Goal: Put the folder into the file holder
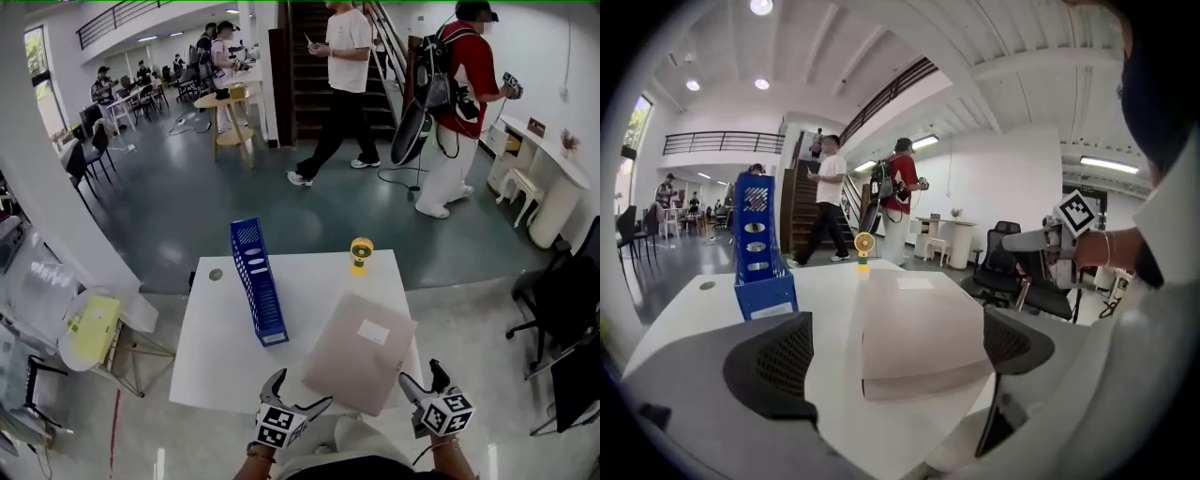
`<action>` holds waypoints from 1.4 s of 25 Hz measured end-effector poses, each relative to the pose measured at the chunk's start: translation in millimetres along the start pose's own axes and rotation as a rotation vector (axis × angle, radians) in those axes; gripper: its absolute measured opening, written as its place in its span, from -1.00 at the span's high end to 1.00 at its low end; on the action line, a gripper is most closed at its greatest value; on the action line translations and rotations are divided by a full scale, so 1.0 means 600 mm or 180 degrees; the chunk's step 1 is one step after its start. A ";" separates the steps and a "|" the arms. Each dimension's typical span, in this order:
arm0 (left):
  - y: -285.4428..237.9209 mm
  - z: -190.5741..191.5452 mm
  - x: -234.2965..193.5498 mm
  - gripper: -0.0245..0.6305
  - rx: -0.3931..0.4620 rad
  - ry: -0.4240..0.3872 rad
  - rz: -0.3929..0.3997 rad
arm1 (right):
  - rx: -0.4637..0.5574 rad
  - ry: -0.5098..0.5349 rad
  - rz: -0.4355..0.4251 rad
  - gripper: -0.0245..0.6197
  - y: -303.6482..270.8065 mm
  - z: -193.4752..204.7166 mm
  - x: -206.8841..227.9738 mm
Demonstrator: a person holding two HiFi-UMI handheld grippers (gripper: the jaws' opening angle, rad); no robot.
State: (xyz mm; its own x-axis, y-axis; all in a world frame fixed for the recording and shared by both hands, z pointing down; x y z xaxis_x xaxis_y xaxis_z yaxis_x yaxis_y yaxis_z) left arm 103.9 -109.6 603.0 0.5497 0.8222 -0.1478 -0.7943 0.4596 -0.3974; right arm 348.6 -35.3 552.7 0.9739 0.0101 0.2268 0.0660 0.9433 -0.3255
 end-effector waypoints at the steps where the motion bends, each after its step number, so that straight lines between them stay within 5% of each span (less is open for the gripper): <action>1: -0.013 0.002 -0.004 -0.78 -0.0072 -0.0029 0.0003 | -0.0042 0.0028 -0.0015 -0.31 -0.013 -0.002 0.013; 5: -0.077 0.001 -0.022 -0.78 -0.0326 -0.0164 -0.0008 | -0.0247 0.0033 -0.0130 -0.31 -0.067 -0.010 0.071; 18: -0.221 0.029 -0.047 -0.78 -0.1187 0.0015 0.0380 | -0.0924 -0.0358 -0.0269 -0.34 -0.175 0.051 0.222; 28: -0.285 0.042 -0.029 -0.78 -0.1547 0.0173 0.0705 | -0.1119 -0.0924 -0.0583 -0.35 -0.232 0.087 0.281; 35: -0.324 0.038 0.004 -0.78 -0.1738 -0.0023 0.1071 | -0.0993 -0.1770 -0.0829 -0.36 -0.258 0.098 0.303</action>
State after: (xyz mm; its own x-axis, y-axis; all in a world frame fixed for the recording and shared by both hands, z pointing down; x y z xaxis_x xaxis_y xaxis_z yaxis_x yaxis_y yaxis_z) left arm 253.6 -189.4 700.3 0.2900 0.8947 -0.3396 -0.6757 -0.0598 -0.7347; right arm 502.5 -159.8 698.2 0.6672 0.0435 0.7436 0.4235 0.7991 -0.4267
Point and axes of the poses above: the fingertips, and each gripper's own axes: y backward along the fingers, x to its right, z out of its underside, the point moved 1 cm from there along y, backward along the fingers, and after that the axes turned 1 degree about x, right-handed, at the moved point
